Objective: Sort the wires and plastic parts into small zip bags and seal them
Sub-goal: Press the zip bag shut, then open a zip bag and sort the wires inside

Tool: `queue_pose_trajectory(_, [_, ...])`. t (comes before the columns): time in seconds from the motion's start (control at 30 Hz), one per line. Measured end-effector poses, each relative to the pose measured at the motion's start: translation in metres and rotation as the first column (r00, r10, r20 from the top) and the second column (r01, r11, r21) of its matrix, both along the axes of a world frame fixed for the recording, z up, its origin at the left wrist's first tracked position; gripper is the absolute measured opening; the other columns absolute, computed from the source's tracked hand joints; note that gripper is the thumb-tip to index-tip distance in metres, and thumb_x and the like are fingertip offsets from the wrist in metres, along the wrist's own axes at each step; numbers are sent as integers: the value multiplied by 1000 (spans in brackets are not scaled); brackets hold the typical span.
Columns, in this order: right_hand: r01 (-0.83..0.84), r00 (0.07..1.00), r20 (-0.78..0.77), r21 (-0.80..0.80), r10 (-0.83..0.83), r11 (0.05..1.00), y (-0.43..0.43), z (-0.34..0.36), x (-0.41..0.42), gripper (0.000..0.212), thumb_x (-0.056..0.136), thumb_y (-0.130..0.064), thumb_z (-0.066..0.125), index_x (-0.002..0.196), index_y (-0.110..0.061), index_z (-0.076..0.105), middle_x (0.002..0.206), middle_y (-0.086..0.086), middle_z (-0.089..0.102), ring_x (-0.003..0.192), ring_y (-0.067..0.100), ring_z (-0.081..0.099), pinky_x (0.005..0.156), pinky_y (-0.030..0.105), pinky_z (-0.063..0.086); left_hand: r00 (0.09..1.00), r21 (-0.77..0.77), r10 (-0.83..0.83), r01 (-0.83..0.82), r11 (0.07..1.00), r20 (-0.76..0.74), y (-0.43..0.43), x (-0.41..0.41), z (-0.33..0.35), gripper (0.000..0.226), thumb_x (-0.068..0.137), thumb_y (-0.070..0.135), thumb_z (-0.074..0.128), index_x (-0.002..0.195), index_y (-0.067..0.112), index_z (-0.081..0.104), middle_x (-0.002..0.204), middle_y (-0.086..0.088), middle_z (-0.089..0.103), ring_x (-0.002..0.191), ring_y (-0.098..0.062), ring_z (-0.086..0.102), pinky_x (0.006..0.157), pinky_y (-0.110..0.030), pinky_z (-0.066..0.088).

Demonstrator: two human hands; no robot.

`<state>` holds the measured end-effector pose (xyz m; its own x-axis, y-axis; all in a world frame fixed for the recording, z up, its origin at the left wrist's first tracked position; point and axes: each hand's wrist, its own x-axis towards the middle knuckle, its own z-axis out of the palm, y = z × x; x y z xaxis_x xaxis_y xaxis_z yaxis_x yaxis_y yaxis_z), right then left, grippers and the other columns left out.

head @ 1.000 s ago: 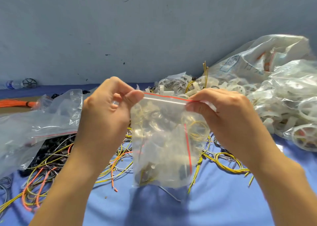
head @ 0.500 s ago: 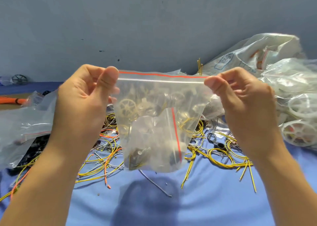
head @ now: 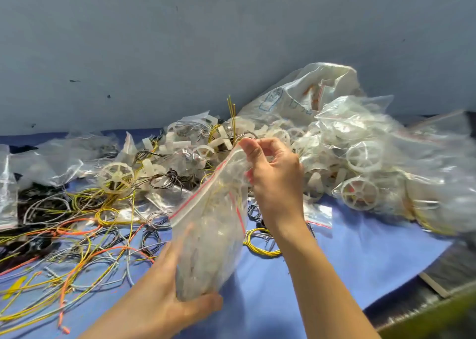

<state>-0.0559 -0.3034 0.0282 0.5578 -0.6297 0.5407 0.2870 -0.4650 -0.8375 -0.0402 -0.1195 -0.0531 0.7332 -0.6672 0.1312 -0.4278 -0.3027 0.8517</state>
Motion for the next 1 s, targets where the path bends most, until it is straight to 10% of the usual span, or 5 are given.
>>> queue_pose_trajectory(0.1, [-4, 1000, -7, 16, 4, 1000, -5, -2, 1, 28, 88, -49, 66, 84, -21, 66, 67, -5, 67, 64, 21, 66, 69, 49, 55, 972, -61, 233, -232, 971, 14, -24, -2, -11, 63, 86, 6, 69, 142, 13, 43, 138, -3, 54, 128, -20, 50, 102, -35, 42])
queue_pose_trajectory(0.33, [-159, 986, 89, 206, 143, 965, -35, -2, -6, 18, 95, -42, 58, 94, -24, 61, 80, -3, 70, 53, 10, 63, 60, 38, 56, 871, -253, 441, -486, 836, -216, -36, 18, 3, 6, 76, 25, 74, 79, 21, 77, 67, -1, 74, 69, -13, 71, 70, -26, 59])
queue_pose_trajectory(0.47, [7, 981, 178, 358, -75, 934, -79, -2, -25, 8, 100, -39, 50, 97, -33, 55, 90, -2, 69, 58, 9, 63, 63, 34, 54, 892, -297, 221, -351, 888, -394, -87, 32, 44, 83, 29, 46, 93, 83, -8, 61, 56, -15, 68, 59, -15, 72, 58, -20, 57])
queue_pose_trajectory(0.73, [82, 891, 211, 796, -401, 600, -163, -17, -63, 17, 103, -27, 39, 107, -19, 53, 91, 0, 66, 50, 14, 59, 56, 27, 48, 793, -523, -393, 111, 845, -466, -320, 6, 153, 10, 94, 18, 57, 87, 10, 59, 71, -8, 57, 60, -20, 61, 79, -48, 56])
queue_pose_trajectory(1.0, [61, 948, 156, 764, -276, 642, -163, -18, -48, 14, 102, -22, 42, 108, -21, 55, 91, -2, 65, 50, 10, 60, 47, 21, 47, 991, -476, 30, -88, 875, -128, -305, 3, 116, 39, 94, 29, 58, 130, 21, 47, 111, 4, 58, 102, -10, 59, 94, -39, 52])
